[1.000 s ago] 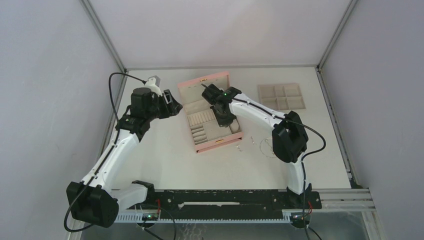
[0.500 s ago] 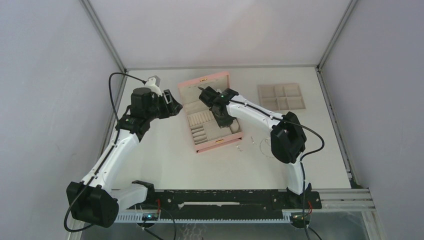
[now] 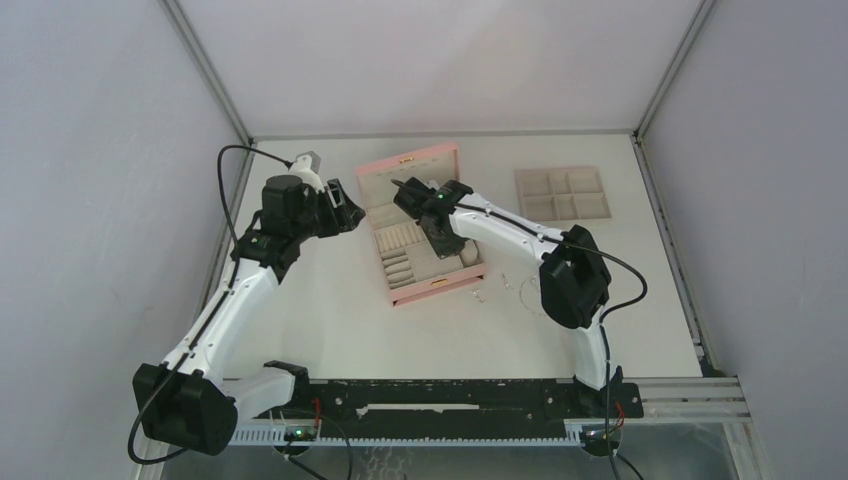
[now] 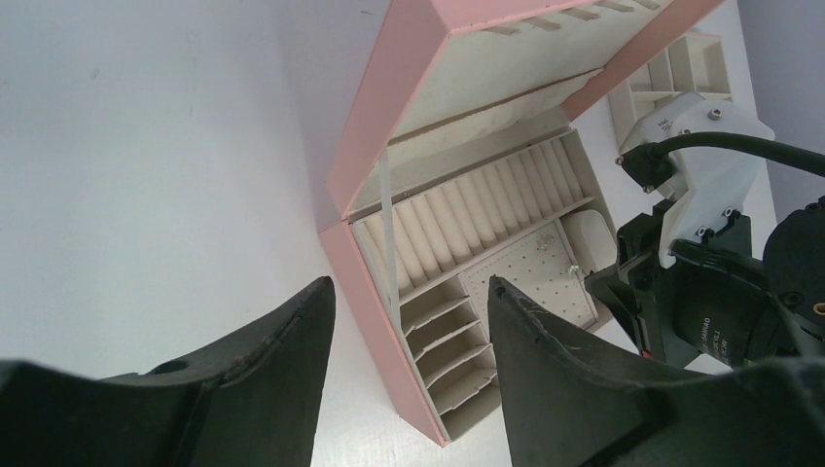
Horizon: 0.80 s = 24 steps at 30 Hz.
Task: Organize the mixed jewelry
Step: Place the jewelry in the jewelry box.
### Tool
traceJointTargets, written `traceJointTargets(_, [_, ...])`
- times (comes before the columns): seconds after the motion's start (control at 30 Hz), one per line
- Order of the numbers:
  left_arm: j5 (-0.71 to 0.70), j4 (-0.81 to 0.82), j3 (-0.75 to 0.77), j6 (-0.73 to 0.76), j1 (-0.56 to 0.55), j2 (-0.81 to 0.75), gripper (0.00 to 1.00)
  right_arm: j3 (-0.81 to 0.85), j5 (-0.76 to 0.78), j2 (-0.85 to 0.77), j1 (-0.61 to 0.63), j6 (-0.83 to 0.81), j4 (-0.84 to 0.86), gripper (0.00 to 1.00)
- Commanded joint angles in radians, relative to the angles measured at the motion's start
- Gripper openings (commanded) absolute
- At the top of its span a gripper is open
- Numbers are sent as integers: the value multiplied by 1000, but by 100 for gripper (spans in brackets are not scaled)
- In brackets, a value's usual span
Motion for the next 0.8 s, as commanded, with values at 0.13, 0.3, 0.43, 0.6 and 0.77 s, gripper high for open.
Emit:
traceJointTargets(0.13, [6,21,41,3,5,-28,64,40,17,19,18,-32,-7,0])
traceJointTargets(0.3, [8,21,40,4,6,-28,64,41,24,28,20,-31,-8,0])
traceJointTargets(0.43, [6,22,39,3,5,-30,64,46,29,25,21,-28,-7,0])
traceJointTargets(0.6, [6,20,39,6,5,-29,64,56,49,34,20,-33,-10,0])
traceJointTargets(0.77, [4,20,43,9,6,-25,64,70,59,46,22,-43,-16,0])
